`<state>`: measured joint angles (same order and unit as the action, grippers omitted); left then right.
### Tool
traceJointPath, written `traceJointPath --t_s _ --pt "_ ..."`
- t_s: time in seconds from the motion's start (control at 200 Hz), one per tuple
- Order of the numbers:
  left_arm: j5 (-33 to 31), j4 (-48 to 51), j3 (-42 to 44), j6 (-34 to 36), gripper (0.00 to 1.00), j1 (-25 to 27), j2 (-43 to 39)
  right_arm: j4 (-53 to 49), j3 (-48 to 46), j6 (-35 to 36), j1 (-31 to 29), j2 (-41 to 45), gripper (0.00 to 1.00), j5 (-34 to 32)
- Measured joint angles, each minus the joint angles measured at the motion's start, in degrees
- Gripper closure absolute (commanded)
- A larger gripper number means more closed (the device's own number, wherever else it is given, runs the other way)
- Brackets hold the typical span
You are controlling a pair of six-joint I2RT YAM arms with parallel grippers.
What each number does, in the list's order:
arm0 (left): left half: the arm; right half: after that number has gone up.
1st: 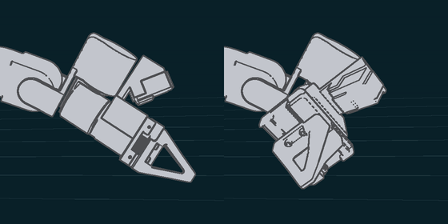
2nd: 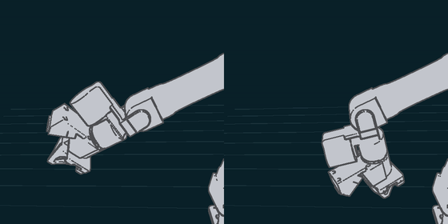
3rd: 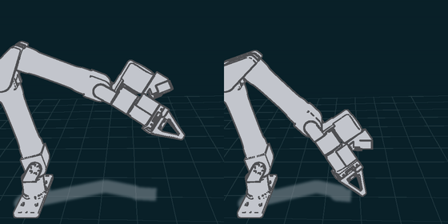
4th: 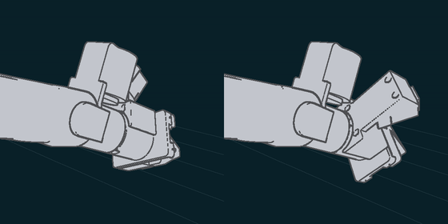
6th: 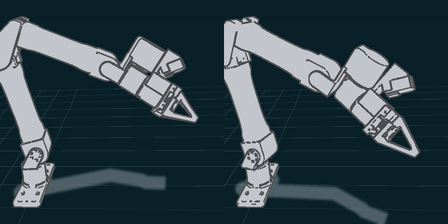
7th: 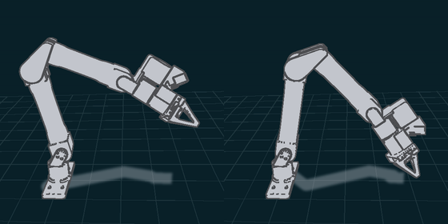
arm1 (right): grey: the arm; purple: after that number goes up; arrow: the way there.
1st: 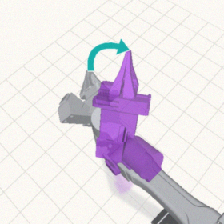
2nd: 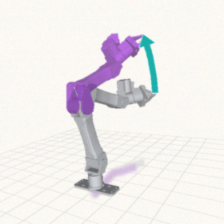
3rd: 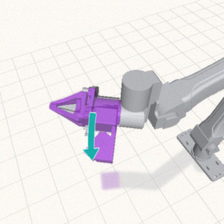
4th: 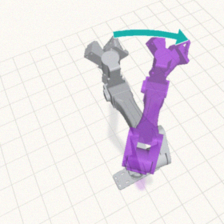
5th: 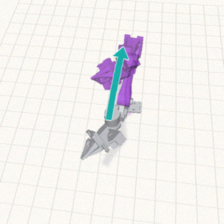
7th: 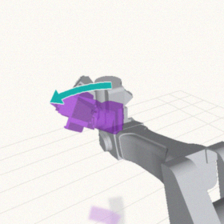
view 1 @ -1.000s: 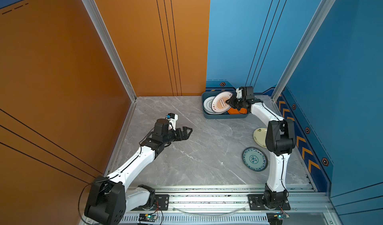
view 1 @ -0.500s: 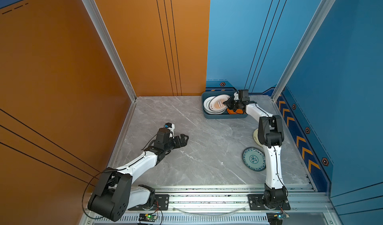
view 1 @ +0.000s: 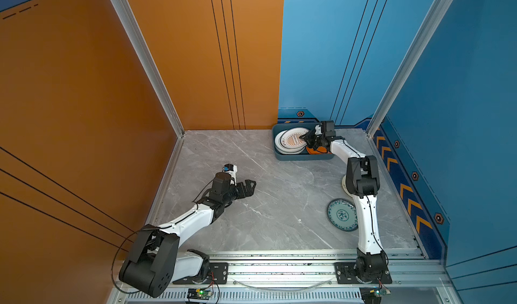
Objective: Place the plates into the plastic bin on the countertop
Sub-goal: 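Open the right gripper and release the sunburst plate in the bin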
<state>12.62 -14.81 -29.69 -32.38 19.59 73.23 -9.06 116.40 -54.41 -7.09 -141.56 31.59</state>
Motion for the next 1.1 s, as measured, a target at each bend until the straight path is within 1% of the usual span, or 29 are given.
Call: traceJointPath --t_s 0.07,0.23,0.355,0.481,0.736,1.101 --pt "0.1 -0.1 0.0 0.0 0.02 0.0 0.3 -1.6 0.9 0.5 -0.2 0.0 0.62 -0.4" --pt "0.7 -0.4 0.0 0.0 0.02 0.0 0.3 -5.5 3.3 2.2 -1.4 0.0 0.60 -2.6" --pt "0.8 0.0 0.0 0.2 0.02 0.2 -0.1 -12.2 8.0 5.2 -2.9 -0.4 0.59 -6.1" --pt "0.8 0.3 0.0 0.8 0.02 0.3 -0.6 -16.7 11.8 7.7 -4.2 -0.8 0.58 -9.1" --pt "0.8 0.5 0.0 1.4 0.02 0.4 -0.6 -22.4 12.4 10.8 -5.0 -0.8 0.57 -12.4" --pt "0.8 0.9 -0.1 1.6 0.02 0.4 -0.5 -26.2 12.4 14.1 -4.9 -0.8 0.56 -14.0"
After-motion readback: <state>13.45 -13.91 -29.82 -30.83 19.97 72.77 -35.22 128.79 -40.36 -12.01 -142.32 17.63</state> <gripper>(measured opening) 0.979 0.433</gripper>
